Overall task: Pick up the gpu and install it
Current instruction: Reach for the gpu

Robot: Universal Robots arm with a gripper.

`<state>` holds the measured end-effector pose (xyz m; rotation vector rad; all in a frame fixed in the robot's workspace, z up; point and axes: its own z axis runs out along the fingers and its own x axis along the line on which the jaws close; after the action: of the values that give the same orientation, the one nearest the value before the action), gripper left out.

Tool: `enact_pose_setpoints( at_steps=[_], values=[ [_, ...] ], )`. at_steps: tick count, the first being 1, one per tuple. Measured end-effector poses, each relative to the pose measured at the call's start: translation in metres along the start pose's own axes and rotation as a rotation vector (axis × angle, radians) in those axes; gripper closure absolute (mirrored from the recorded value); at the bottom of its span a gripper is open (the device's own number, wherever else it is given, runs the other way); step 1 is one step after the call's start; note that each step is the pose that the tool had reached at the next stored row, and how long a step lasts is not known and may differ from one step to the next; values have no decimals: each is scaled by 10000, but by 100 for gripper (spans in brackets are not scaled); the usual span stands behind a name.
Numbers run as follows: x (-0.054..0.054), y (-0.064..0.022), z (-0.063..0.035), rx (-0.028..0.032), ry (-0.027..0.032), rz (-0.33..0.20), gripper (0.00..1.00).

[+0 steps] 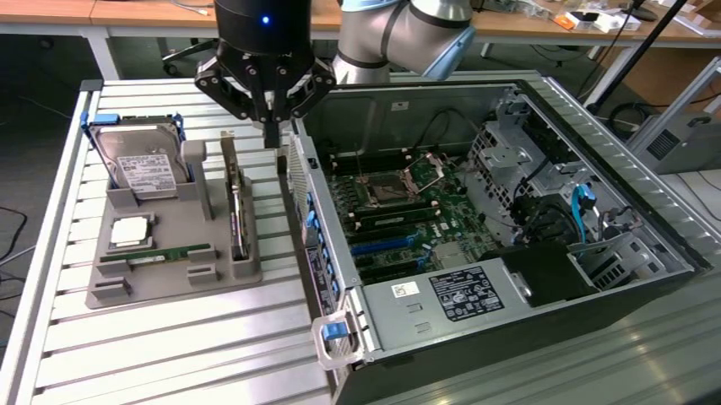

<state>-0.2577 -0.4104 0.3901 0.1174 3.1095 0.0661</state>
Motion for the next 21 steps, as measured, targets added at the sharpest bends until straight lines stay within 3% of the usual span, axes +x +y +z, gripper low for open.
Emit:
enact_pose_setpoints(
  at_steps=[21],
  values=[
    [98,-20,2,1,0,0,89]
  ],
)
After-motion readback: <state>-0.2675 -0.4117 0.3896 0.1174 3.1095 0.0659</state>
